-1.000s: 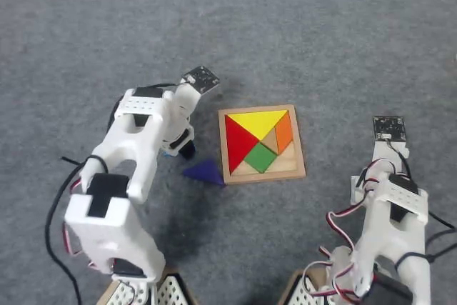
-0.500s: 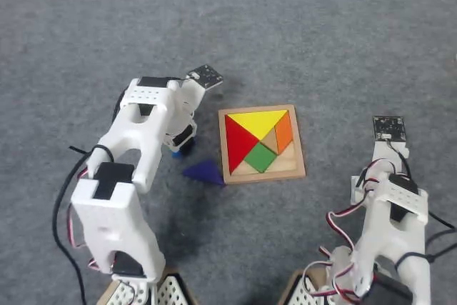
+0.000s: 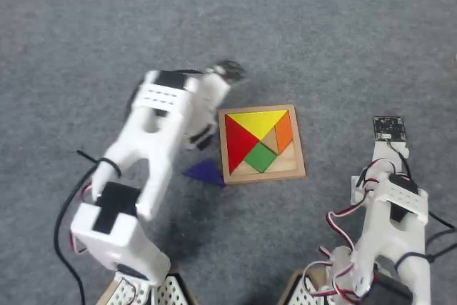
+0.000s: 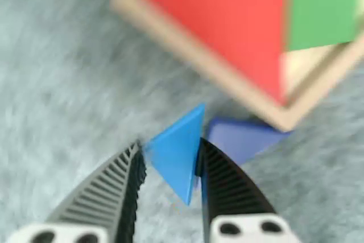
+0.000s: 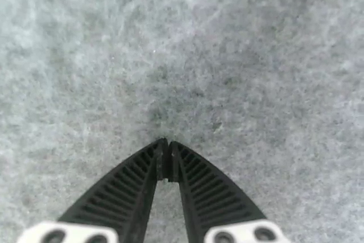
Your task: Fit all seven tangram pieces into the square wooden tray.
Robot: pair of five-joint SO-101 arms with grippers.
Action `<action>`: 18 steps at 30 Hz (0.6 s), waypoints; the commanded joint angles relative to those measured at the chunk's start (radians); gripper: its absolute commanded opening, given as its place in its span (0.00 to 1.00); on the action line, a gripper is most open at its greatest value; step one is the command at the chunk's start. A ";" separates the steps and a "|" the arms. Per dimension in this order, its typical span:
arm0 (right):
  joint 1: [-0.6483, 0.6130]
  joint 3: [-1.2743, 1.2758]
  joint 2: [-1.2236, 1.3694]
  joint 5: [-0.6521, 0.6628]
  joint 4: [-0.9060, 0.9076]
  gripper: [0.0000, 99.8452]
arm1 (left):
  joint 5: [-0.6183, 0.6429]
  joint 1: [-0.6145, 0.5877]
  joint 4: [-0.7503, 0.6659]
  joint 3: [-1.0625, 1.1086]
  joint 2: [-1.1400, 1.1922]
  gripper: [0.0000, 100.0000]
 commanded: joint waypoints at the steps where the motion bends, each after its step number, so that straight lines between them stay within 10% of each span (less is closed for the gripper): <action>1: -0.016 -0.006 -0.033 -0.011 -0.015 0.01 | -0.028 0.144 0.012 -0.030 -0.064 0.01; 18: -0.016 -0.006 -0.033 -0.011 -0.016 0.01 | 0.009 0.253 -0.095 0.065 -0.063 0.21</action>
